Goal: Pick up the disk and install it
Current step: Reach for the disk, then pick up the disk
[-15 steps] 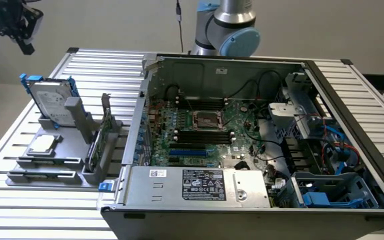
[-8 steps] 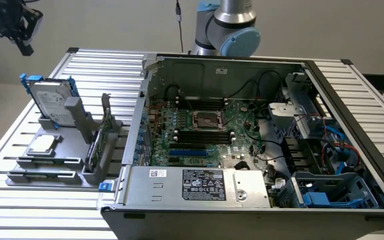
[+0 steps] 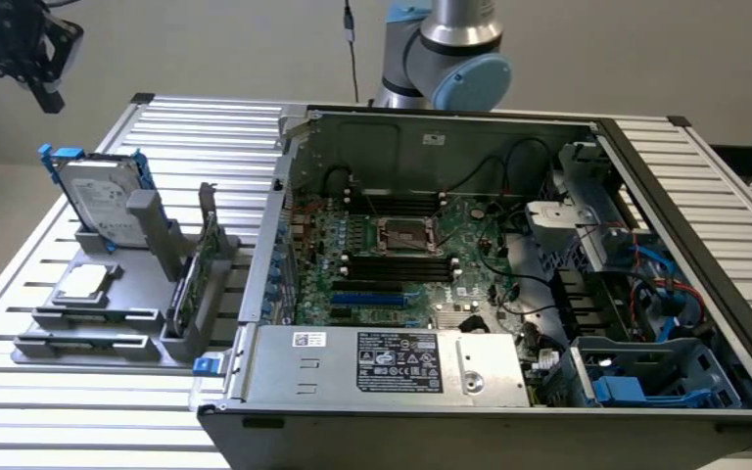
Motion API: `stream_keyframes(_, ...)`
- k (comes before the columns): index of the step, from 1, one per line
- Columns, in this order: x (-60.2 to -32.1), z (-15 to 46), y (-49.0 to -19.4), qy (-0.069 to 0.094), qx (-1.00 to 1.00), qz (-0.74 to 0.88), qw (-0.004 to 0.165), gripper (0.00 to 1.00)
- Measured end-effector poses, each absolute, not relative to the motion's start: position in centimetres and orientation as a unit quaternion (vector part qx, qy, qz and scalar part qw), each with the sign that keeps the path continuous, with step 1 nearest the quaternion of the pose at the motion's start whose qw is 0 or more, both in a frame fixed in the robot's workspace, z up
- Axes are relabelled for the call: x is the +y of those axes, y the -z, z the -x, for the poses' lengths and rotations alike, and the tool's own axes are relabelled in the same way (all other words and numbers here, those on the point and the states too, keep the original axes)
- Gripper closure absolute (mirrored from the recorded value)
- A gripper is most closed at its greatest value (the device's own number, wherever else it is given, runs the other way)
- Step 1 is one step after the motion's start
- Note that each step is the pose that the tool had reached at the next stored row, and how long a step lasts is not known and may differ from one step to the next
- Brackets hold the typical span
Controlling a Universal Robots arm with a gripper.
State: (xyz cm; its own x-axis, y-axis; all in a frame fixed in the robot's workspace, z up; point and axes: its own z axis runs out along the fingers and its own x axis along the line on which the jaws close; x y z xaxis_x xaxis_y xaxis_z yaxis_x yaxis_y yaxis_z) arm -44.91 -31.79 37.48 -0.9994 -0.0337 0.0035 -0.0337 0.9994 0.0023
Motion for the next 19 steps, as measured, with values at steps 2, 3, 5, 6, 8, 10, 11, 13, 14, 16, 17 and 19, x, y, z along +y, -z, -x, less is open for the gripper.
stream_keyframes(2, -32.04, 44.73, -37.47, 0.001, -1.000, -0.019, 0.002, 0.89)
stream_keyframes(3, -32.17, 44.62, -37.46, 0.001, -1.000, -0.020, 0.002, 0.89)
stream_keyframes(5, -32.37, 44.43, -37.45, 0.001, -1.000, -0.021, 0.002, 0.89)
stream_keyframes(6, -32.43, 44.35, -37.45, 0.001, -1.000, -0.022, 0.003, 0.89)
stream_keyframes(8, -32.47, 44.29, -37.42, 0.001, -1.000, -0.022, 0.004, 0.89)
stream_keyframes(10, -32.47, 44.28, -37.41, 0.001, -1.000, -0.022, 0.004, 0.89)
stream_keyframes(11, -32.47, 44.28, -37.42, 0.001, -1.000, -0.022, 0.004, 0.89)
stream_keyframes(13, -32.48, 44.28, -37.41, 0.001, -1.000, -0.022, 0.004, 0.89)
stream_keyframes(14, -32.47, 44.28, -37.41, 0.001, -1.000, -0.022, 0.004, 0.89)
stream_keyframes(16, -32.48, 44.28, -37.41, 0.001, -1.000, -0.022, 0.004, 0.89)
stream_keyframes(17, -32.48, 44.28, -37.41, 0.001, -1.000, -0.022, 0.004, 0.89)
stream_keyframes(19, -32.47, 44.28, -37.41, 0.001, -1.000, -0.022, 0.004, 0.89)
